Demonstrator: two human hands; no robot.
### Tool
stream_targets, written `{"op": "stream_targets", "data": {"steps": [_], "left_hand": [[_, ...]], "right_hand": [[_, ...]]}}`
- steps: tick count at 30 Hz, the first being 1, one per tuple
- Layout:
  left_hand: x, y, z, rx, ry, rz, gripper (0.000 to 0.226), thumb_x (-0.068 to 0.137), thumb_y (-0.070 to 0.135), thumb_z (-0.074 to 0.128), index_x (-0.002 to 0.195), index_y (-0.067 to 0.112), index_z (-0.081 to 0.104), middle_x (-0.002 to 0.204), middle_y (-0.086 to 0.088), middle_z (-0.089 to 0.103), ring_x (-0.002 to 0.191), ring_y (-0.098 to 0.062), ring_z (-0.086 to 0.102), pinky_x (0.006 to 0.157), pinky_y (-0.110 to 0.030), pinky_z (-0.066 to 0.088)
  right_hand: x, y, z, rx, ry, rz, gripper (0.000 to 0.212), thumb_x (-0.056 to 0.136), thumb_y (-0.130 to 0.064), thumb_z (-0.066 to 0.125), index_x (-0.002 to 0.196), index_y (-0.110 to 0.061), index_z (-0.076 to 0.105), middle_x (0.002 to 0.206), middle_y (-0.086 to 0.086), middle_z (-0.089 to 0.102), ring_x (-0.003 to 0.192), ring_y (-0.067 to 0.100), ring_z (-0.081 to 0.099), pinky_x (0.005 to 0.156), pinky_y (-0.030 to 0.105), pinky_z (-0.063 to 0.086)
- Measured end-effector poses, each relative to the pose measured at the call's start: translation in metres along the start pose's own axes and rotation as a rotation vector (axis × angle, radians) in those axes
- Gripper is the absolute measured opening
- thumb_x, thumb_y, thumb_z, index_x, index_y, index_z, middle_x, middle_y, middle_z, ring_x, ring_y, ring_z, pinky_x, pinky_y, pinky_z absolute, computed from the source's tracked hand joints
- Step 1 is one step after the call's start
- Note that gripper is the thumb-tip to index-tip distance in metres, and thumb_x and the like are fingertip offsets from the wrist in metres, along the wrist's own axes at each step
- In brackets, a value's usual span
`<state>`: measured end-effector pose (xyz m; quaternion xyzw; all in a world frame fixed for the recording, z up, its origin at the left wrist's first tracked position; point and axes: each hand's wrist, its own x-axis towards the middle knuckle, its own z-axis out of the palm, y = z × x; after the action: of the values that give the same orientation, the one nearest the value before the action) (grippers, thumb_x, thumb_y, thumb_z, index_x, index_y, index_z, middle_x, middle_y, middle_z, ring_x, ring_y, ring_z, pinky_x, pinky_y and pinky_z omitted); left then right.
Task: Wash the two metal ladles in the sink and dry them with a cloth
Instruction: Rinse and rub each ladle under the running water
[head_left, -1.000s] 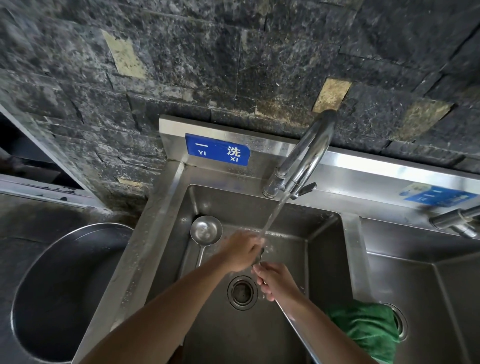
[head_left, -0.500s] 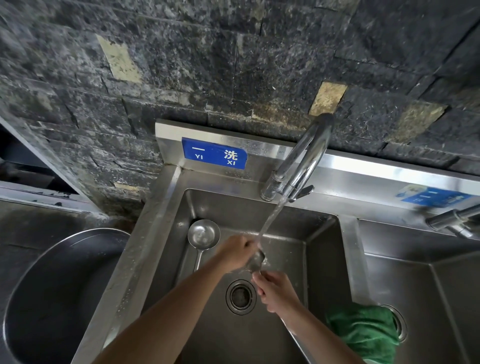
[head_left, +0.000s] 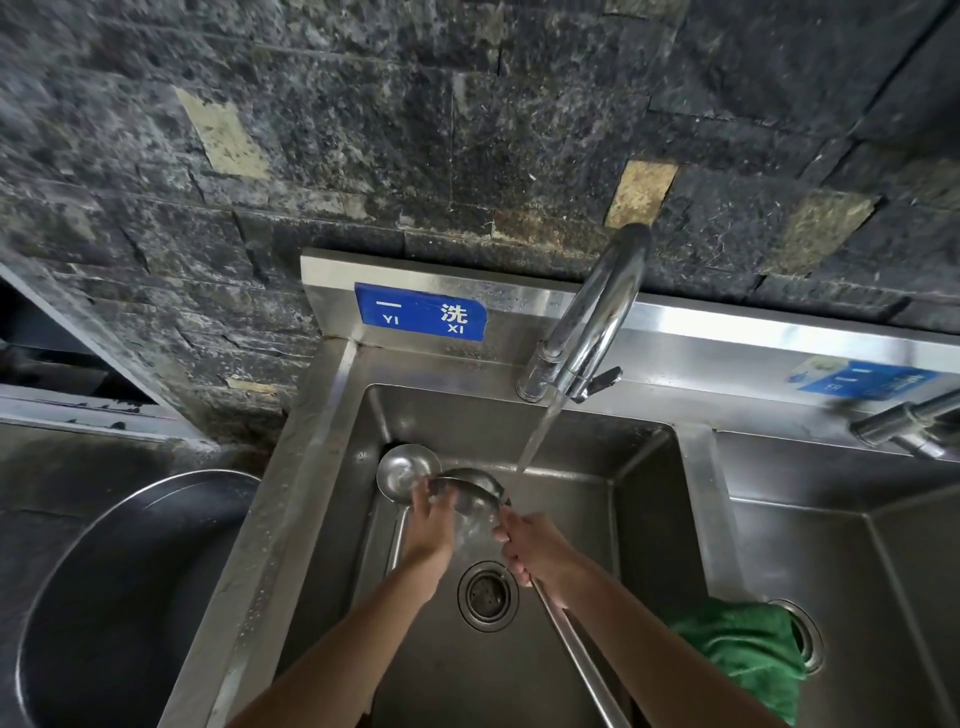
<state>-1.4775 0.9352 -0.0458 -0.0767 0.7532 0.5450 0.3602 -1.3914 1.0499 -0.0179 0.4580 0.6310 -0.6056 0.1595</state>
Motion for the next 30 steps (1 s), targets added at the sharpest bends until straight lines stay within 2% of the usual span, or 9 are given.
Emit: {"op": "stream_targets", "data": {"steps": [3, 7, 10, 11, 13, 19, 25, 27, 30], "left_hand": [[-0.003, -0.002, 0.001, -0.078, -0.094, 0.033, 0.069, 0.092, 0.032, 0.062, 0.145, 0.052, 0.023, 0.123, 0.002, 0.063, 0.111, -0.018, 0.059, 0.108, -0.04, 0.038], [0.006, -0.005, 0.0, 0.248, -0.2, 0.205, 0.065, 0.095, 0.025, 0.062, 0.154, 0.023, 0.035, 0.156, 0.007, 0.037, 0.147, -0.016, 0.03, 0.119, -0.037, 0.024], [-0.001, -0.002, -0.003, 0.459, -0.257, 0.356, 0.04, 0.094, 0.008, 0.053, 0.132, 0.021, 0.058, 0.132, 0.011, 0.058, 0.123, -0.011, 0.055, 0.105, -0.028, 0.043], [-0.004, -0.007, -0.005, 0.545, -0.279, 0.39, 0.042, 0.092, 0.0, 0.05, 0.128, 0.02, 0.06, 0.123, 0.007, 0.064, 0.111, -0.011, 0.06, 0.097, -0.028, 0.049], [-0.007, -0.023, -0.009, 0.734, -0.33, 0.449, 0.051, 0.089, -0.004, 0.048, 0.133, 0.02, 0.058, 0.127, 0.004, 0.061, 0.114, -0.011, 0.057, 0.097, -0.024, 0.047], [-0.001, -0.069, -0.015, 1.016, -0.338, 0.605, 0.07, 0.08, 0.003, 0.06, 0.139, 0.037, 0.044, 0.146, 0.01, 0.042, 0.135, -0.015, 0.045, 0.103, -0.037, 0.048], [0.004, -0.063, -0.013, 1.259, -0.268, 0.669, 0.069, 0.087, 0.01, 0.062, 0.15, 0.026, 0.036, 0.153, 0.011, 0.038, 0.147, -0.014, 0.026, 0.114, -0.041, 0.032], [0.007, -0.059, -0.015, 1.327, -0.289, 0.684, 0.068, 0.083, 0.012, 0.069, 0.144, 0.026, 0.045, 0.147, 0.011, 0.048, 0.145, -0.016, 0.032, 0.113, -0.049, 0.035], [0.015, -0.057, -0.017, 1.427, -0.262, 0.767, 0.064, 0.055, 0.02, 0.088, 0.115, 0.032, 0.067, 0.113, 0.016, 0.069, 0.124, -0.015, 0.053, 0.091, -0.055, 0.054]], "right_hand": [[0.002, 0.004, 0.003, -0.061, -0.033, 0.053, 0.039, 0.112, -0.024, 0.035, 0.11, 0.005, 0.061, 0.053, 0.002, 0.051, 0.039, 0.01, 0.039, 0.043, 0.023, 0.031], [0.014, 0.018, 0.003, 0.084, -0.003, 0.176, 0.046, 0.112, -0.03, 0.032, 0.113, 0.008, 0.058, 0.069, 0.015, 0.075, 0.037, 0.007, 0.04, 0.038, 0.019, 0.03], [0.021, 0.023, 0.003, 0.12, 0.014, 0.209, 0.049, 0.112, -0.03, 0.033, 0.111, 0.01, 0.061, 0.073, 0.017, 0.075, 0.039, 0.008, 0.038, 0.038, 0.019, 0.029], [0.022, 0.023, 0.003, 0.146, 0.005, 0.228, 0.051, 0.111, -0.032, 0.033, 0.105, 0.009, 0.063, 0.066, 0.014, 0.072, 0.039, 0.008, 0.036, 0.036, 0.018, 0.028], [0.026, 0.025, 0.004, 0.183, -0.044, 0.257, 0.048, 0.11, -0.033, 0.034, 0.09, 0.001, 0.062, 0.062, 0.01, 0.066, 0.038, 0.006, 0.035, 0.033, 0.016, 0.026], [0.029, 0.024, 0.008, 0.292, -0.122, 0.302, 0.026, 0.098, 0.003, 0.053, 0.073, -0.002, 0.059, 0.047, 0.004, 0.056, 0.035, 0.007, 0.047, 0.032, 0.015, 0.036], [0.04, 0.037, 0.005, 0.293, -0.17, 0.331, 0.017, 0.1, 0.0, 0.054, 0.084, 0.002, 0.058, 0.065, 0.012, 0.055, 0.039, 0.009, 0.053, 0.035, 0.015, 0.044], [0.039, 0.036, 0.004, 0.265, -0.192, 0.331, 0.009, 0.097, 0.001, 0.058, 0.091, 0.005, 0.063, 0.071, 0.016, 0.058, 0.042, 0.009, 0.053, 0.038, 0.017, 0.044], [0.03, 0.032, 0.001, 0.256, -0.213, 0.348, 0.009, 0.099, 0.002, 0.055, 0.099, 0.005, 0.063, 0.074, 0.016, 0.06, 0.037, 0.008, 0.053, 0.034, 0.015, 0.043]]}}
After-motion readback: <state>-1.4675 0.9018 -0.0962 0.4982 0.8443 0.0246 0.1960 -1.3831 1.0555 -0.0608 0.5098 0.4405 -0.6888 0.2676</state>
